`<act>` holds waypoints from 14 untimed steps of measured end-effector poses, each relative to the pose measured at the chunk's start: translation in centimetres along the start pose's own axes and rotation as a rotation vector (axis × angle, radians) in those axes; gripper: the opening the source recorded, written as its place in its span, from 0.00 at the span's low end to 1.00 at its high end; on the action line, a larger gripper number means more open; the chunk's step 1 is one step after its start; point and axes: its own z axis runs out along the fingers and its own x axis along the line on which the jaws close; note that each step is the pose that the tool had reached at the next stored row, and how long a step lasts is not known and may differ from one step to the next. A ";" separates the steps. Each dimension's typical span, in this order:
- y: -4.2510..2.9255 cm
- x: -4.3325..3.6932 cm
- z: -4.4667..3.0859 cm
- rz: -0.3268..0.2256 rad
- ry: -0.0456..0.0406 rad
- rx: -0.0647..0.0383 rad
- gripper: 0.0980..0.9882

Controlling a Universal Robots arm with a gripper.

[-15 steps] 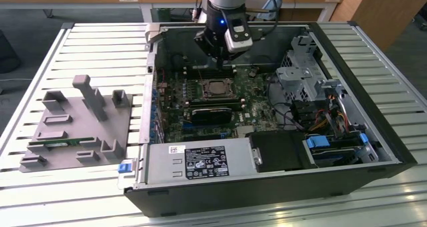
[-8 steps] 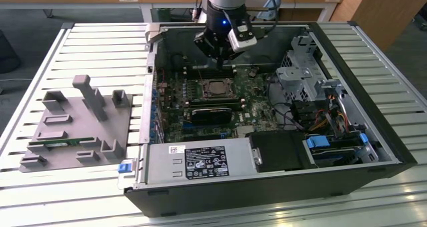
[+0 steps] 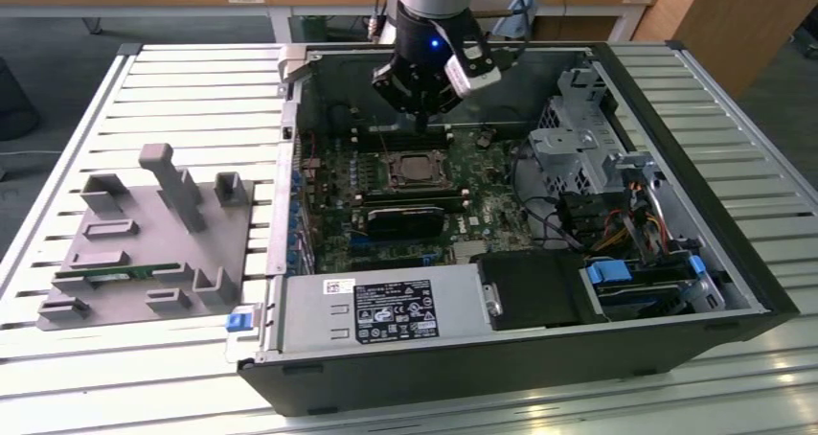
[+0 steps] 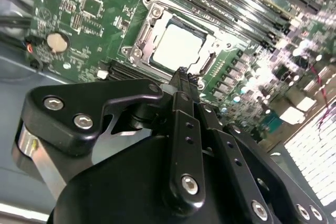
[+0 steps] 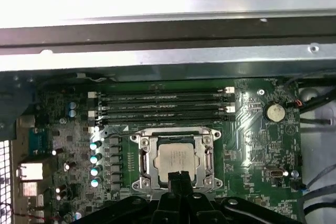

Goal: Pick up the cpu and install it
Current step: 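Install the first cpu locking lever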

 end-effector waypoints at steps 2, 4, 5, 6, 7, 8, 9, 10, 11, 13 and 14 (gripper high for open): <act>-0.02 0.35 0.03 -0.008 0.0002 0.000 0.01; -0.05 0.97 0.05 -0.010 0.0003 0.000 0.01; -0.07 1.30 0.06 -0.010 0.0003 0.000 0.01; -0.08 1.60 0.07 -0.010 0.0001 0.000 0.01; -0.08 1.76 0.08 -0.010 0.0000 0.000 0.01; -0.08 1.84 0.09 -0.010 0.0000 0.000 0.01; -0.10 1.96 0.09 -0.010 0.0000 0.000 0.01; -0.11 2.21 0.09 -0.010 -0.0001 0.000 0.01; -0.13 2.50 0.11 -0.010 -0.0008 -0.001 0.01; -0.14 2.88 0.14 -0.010 -0.0032 -0.001 0.01; -0.14 3.03 0.16 -0.010 -0.0037 -0.001 0.01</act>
